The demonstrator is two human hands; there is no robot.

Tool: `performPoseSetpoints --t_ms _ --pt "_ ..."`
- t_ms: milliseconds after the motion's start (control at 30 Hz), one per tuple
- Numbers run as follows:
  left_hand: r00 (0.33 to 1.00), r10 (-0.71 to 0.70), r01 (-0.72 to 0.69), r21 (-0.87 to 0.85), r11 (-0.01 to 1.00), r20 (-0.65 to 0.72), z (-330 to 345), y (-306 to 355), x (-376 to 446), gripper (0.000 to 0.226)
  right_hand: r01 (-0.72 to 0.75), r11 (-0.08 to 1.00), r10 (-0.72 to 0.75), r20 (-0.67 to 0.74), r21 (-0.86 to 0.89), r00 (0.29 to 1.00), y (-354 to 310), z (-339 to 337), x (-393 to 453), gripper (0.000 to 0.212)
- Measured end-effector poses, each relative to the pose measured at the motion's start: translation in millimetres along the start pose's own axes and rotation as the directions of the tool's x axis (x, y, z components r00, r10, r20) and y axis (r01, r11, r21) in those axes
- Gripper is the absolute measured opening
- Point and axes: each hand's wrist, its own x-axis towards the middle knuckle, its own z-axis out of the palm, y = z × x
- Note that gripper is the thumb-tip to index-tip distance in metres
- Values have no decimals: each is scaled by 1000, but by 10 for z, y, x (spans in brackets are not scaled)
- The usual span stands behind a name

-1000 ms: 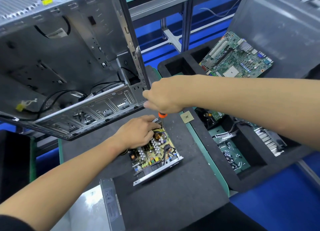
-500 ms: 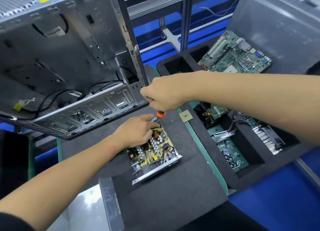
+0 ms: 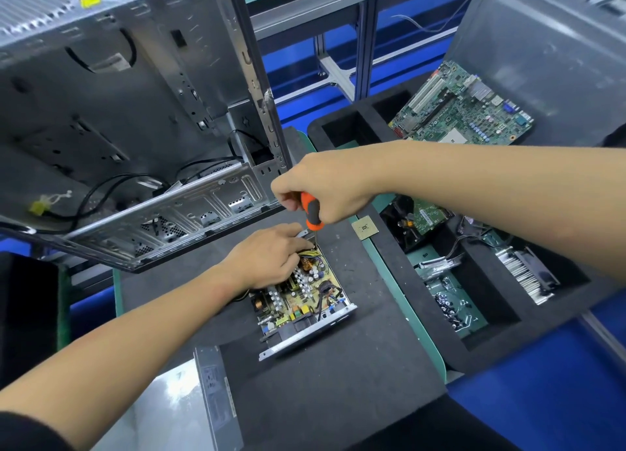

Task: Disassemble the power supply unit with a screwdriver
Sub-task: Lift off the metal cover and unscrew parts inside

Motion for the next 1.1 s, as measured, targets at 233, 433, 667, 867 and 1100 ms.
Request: performPoseSetpoints --t_ms 233,433,667,867,1100 --pt "1000 7 -7 -1 1000 -30 -23 31 -16 56 -142 959 135 -46 -244 990 22 41 71 20" --pt "1000 5 -4 10 1000 -14 -14 21 -1 59 -31 1000 31 -33 -4 999 29 40 7 25" --pt "1000 12 -11 16 1000 -26 -2 16 7 60 -146 989 143 -106 -26 984 109 140 83 19" --pt "1000 13 -13 25 1000 -27 8 19 7 61 -165 986 160 -187 -13 969 82 144 26 17" --pt "998 32 -31 10 999 -50 13 10 9 58 -159 987 155 -220 2 963 98 95 -11 17"
